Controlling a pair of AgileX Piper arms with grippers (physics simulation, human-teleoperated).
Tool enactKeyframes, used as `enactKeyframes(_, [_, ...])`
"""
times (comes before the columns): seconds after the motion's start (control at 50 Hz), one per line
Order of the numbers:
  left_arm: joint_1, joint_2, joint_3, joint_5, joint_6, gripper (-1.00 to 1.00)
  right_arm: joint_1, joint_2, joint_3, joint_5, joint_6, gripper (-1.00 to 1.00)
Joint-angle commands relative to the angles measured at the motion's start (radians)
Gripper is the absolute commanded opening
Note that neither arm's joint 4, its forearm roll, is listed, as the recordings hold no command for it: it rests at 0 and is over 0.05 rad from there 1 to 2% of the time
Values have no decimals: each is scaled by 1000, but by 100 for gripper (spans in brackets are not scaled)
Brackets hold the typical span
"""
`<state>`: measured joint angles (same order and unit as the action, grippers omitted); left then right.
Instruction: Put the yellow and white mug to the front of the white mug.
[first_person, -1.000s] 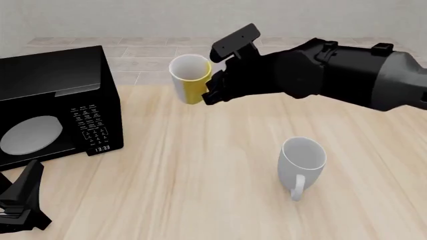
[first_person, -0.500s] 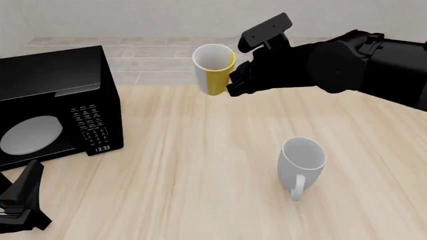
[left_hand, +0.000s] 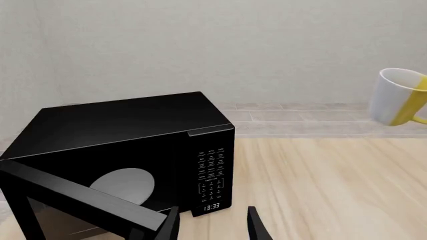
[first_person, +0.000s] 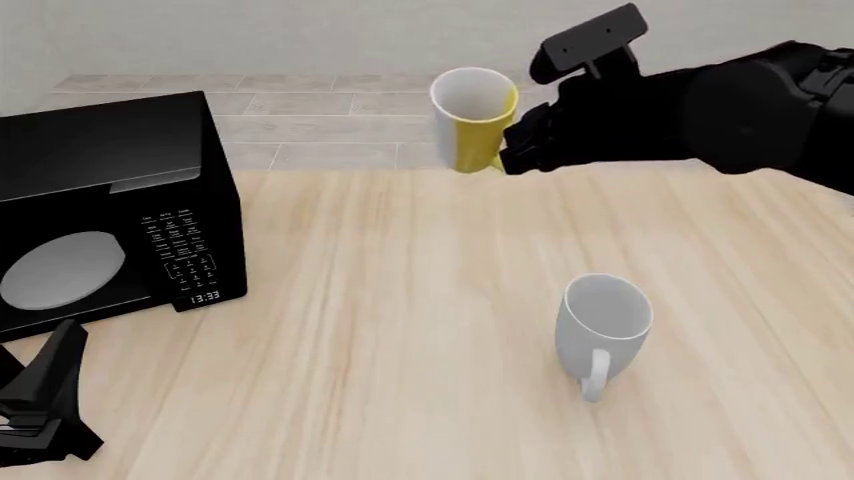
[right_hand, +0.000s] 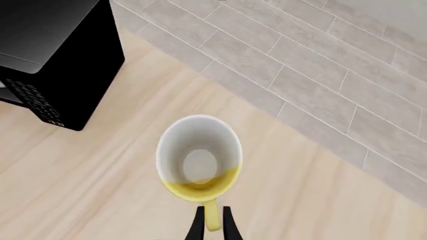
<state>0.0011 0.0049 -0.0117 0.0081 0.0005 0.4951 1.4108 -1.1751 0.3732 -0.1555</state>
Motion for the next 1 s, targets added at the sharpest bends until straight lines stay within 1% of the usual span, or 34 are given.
enactKeyframes(0.02, [0, -1, 0, 0, 1, 100, -45, -37, 18, 6, 7, -100])
enactKeyframes(0.14, [0, -1, 0, 0, 1, 100, -65, -76, 23, 10, 24, -100])
enactKeyframes(0.24, [0, -1, 0, 0, 1, 100, -85, -91, 45, 5, 22, -100])
enactKeyframes(0.28, [0, -1, 0, 0, 1, 100, -92, -100, 52, 1, 27, -100])
enactKeyframes(0.32, [0, -1, 0, 0, 1, 100, -97, -115, 58, -5, 44, -100])
enactKeyframes(0.66, [0, -1, 0, 0, 1, 100, -156, -176, 123, -11, 56, -100])
enactKeyframes(1.0, [0, -1, 0, 0, 1, 100, -207, -205, 160, -15, 62, -100])
